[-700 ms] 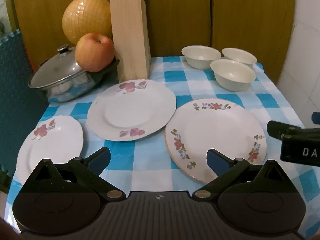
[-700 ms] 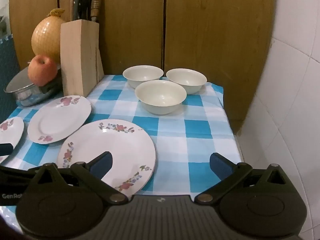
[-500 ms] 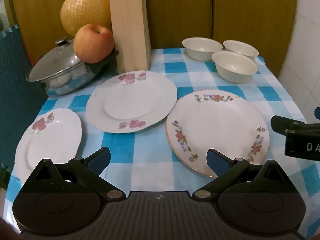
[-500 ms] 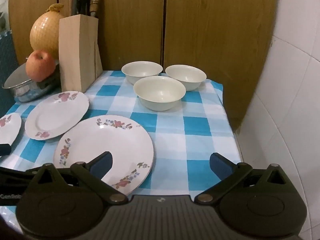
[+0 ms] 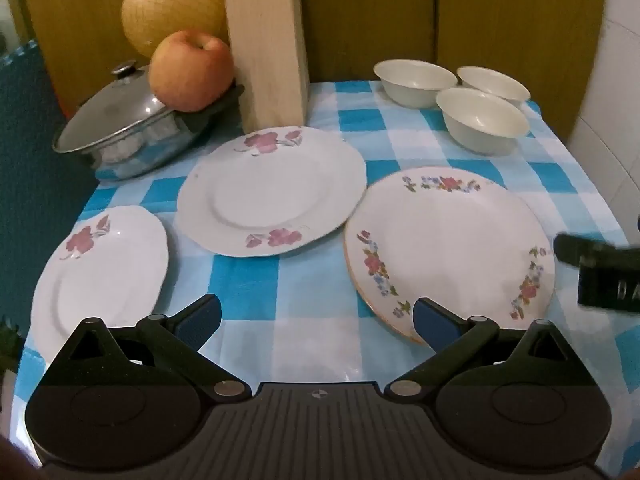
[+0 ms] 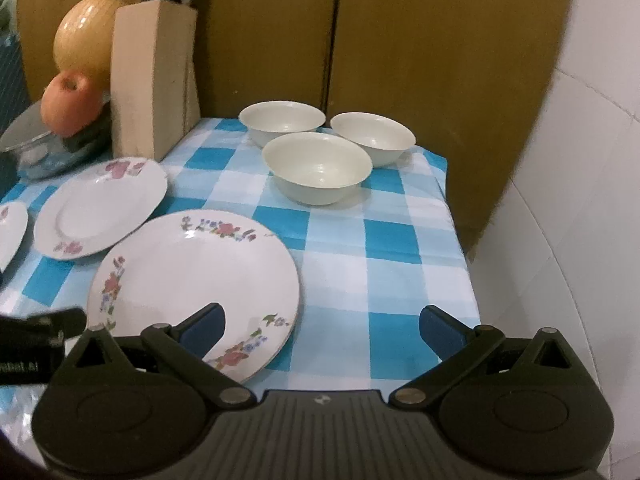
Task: Organize plates and bowls
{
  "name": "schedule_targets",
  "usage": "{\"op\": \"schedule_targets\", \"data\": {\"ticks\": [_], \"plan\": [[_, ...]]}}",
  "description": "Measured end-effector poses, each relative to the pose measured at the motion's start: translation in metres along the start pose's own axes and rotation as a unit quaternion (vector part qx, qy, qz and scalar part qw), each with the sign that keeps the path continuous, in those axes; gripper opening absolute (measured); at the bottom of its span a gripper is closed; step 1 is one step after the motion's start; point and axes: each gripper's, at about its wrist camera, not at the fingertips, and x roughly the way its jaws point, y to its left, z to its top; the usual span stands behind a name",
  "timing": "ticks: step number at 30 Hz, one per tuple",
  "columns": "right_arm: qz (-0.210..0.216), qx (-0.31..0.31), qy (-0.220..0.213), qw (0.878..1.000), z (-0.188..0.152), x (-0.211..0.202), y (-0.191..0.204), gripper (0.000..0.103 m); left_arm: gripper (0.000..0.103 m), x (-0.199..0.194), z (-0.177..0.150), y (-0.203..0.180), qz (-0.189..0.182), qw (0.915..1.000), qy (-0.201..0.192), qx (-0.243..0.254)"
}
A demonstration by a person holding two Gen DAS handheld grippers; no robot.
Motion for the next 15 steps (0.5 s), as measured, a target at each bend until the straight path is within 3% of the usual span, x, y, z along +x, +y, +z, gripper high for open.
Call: {"op": "schedule_targets", "data": {"ticks": [15], "plan": [[0.02,-0.004,-0.009,1.0,0.0023,-0.007,0.0102,0.099,0.103,-0.0012,0.0028,-0.0024,0.005,1.0,-0.003,-0.005]]}}
